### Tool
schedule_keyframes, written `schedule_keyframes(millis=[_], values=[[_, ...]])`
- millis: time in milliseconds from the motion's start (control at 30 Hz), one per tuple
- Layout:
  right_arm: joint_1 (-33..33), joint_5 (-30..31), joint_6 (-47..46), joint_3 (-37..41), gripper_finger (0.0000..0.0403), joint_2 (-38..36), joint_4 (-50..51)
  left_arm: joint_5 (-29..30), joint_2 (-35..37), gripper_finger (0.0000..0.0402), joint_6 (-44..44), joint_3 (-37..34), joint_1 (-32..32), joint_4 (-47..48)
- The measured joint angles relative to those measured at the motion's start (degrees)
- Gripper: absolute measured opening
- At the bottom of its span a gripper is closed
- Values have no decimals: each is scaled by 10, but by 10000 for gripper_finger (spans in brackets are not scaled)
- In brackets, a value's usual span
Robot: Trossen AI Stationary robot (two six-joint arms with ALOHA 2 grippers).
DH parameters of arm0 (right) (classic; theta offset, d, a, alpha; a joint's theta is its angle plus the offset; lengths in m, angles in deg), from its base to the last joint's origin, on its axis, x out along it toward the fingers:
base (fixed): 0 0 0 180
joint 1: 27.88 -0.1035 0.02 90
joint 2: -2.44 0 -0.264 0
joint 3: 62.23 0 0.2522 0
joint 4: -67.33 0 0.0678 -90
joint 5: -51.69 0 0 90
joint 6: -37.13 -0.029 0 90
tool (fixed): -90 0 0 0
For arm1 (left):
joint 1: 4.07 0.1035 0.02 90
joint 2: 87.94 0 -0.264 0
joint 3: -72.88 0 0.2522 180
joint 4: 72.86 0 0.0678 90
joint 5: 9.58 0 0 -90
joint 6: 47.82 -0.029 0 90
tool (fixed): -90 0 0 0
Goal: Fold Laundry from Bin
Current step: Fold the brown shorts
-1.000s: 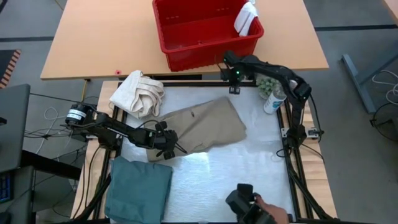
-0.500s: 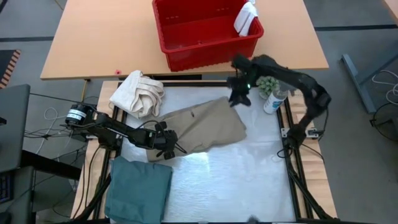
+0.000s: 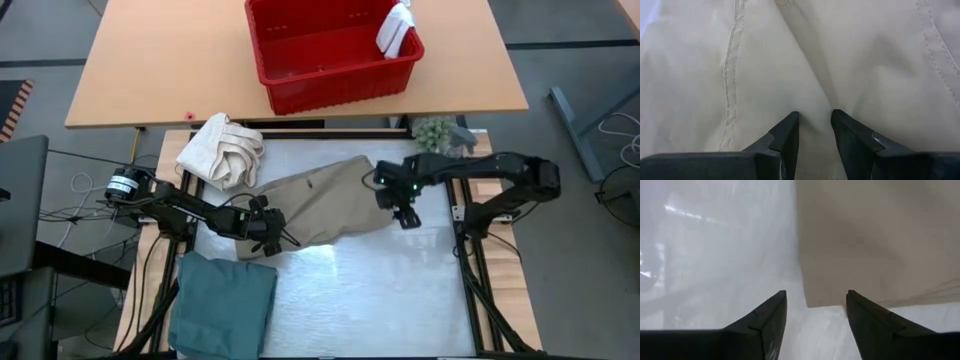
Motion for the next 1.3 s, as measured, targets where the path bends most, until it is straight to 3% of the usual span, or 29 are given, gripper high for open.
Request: schedule_keyframes(millis=[267, 400, 767, 900, 1100, 1300], values=[[-90, 84, -37, 51, 252, 33, -86, 0, 0, 116, -28, 0, 0, -2], [-117, 173, -54, 63, 253, 60, -134, 0, 0, 116, -28, 0, 0, -3], [-123, 190, -78, 61, 237, 130, -132, 0, 0, 116, -35, 0, 0, -3], [-131, 234, -95, 60, 191, 142, -117, 0, 0, 116, -35, 0, 0, -5], [-128, 290, -92, 40, 25, 117, -40, -2, -1, 116, -35, -1, 1, -14], [-96, 313, -86, -8, 24, 65, 10, -1, -1, 116, -43, -1, 1, -15]])
